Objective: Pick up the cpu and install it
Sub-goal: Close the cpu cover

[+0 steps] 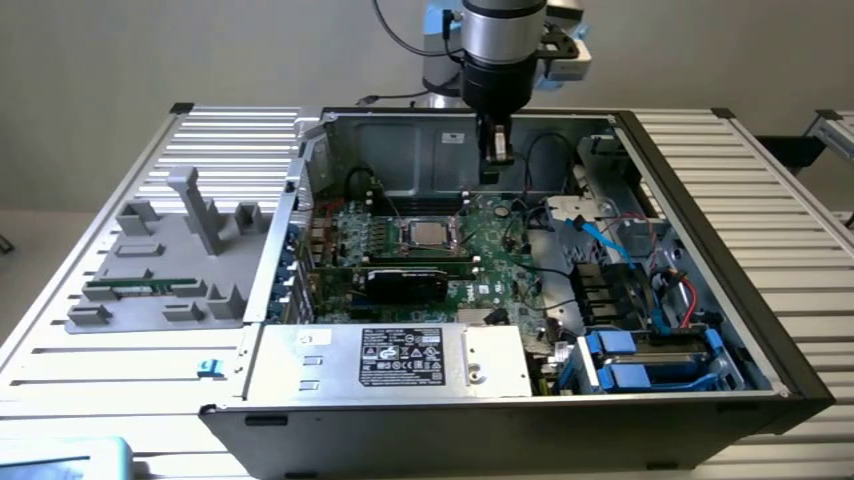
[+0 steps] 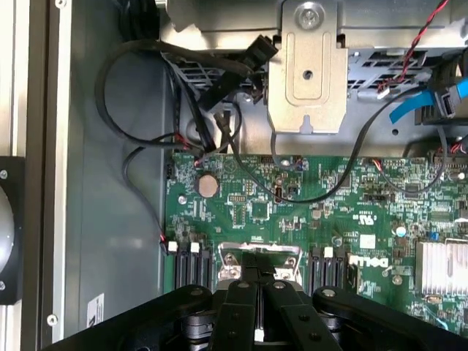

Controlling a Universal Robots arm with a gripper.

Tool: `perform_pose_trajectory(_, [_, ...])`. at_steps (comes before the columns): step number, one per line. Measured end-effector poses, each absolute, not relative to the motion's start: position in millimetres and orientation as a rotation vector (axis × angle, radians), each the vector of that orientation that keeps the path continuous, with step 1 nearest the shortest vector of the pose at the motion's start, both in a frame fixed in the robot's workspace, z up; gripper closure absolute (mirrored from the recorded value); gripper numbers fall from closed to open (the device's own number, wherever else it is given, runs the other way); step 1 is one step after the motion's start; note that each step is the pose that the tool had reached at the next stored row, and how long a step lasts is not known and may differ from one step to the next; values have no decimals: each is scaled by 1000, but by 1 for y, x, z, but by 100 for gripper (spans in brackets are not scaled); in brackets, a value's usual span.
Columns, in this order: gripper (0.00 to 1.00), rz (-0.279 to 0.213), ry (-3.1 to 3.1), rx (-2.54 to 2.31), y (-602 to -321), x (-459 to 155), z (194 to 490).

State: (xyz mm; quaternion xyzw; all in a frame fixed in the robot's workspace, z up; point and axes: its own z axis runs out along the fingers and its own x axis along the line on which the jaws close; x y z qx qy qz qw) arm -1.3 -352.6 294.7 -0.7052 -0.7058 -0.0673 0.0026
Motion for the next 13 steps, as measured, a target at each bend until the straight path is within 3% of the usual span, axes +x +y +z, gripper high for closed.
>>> perform_pose_trajectory(13, [89,-241,-2226,-2225,-353,8,281])
